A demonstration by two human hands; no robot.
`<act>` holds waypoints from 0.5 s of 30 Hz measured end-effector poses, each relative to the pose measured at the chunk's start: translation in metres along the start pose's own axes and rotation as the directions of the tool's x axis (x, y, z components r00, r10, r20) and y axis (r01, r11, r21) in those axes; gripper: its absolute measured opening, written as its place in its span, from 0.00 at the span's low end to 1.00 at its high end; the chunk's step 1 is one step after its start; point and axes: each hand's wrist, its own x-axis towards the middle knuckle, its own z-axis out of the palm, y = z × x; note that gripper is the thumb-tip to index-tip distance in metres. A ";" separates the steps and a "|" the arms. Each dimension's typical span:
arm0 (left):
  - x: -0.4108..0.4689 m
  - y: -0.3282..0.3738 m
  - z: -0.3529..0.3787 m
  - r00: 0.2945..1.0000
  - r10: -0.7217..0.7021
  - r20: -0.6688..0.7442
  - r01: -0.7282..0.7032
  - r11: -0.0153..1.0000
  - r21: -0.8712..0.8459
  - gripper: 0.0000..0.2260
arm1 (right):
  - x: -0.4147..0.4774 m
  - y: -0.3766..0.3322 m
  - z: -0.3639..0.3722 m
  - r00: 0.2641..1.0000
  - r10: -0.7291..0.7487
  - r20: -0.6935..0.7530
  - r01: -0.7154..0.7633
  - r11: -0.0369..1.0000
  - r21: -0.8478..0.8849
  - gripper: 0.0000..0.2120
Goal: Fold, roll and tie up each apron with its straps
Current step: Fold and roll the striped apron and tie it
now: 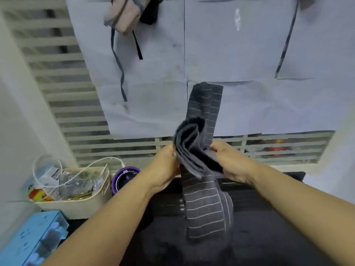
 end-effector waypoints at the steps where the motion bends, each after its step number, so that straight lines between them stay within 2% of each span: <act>1: -0.001 0.007 0.001 1.000 -0.007 -0.021 0.006 0.999 -0.051 0.11 | -0.001 -0.008 0.002 0.997 -0.069 -0.031 0.068 0.998 -0.006 0.06; 3: 0.000 0.009 -0.005 0.999 -0.052 0.016 0.054 0.977 -0.206 0.17 | -0.003 -0.019 0.003 0.979 -0.170 -0.114 0.171 0.985 -0.003 0.08; 4: -0.005 0.008 -0.007 0.992 -0.100 0.082 0.118 0.960 -0.253 0.22 | -0.005 -0.024 0.004 0.964 -0.209 -0.165 0.212 0.977 -0.003 0.08; 5: -0.012 0.008 -0.007 0.975 -0.155 0.160 0.193 0.948 -0.253 0.25 | -0.006 -0.027 0.004 0.947 -0.244 -0.209 0.249 0.968 -0.002 0.10; 7: -0.028 0.005 0.000 0.934 -0.246 0.261 0.294 0.942 -0.164 0.24 | -0.007 -0.029 0.003 0.923 -0.286 -0.258 0.290 0.957 -0.024 0.13; 10: -0.041 0.002 0.008 0.919 -0.238 0.314 0.307 0.932 -0.194 0.23 | -0.012 -0.033 0.011 0.919 -0.309 -0.244 0.312 0.950 -0.028 0.17; 11: -0.044 0.005 0.010 0.926 -0.225 0.303 0.298 0.929 -0.218 0.22 | -0.012 -0.033 0.014 0.920 -0.320 -0.227 0.319 0.947 -0.042 0.17; 13: -0.050 0.008 0.017 0.951 -0.193 0.240 0.254 0.934 -0.252 0.12 | -0.018 -0.035 0.016 0.913 -0.356 -0.198 0.330 0.932 -0.151 0.18; 15: -0.055 0.007 0.021 0.988 -0.130 0.079 0.143 0.970 -0.198 0.22 | -0.028 -0.040 0.013 0.876 -0.464 -0.131 0.376 0.828 -0.417 0.20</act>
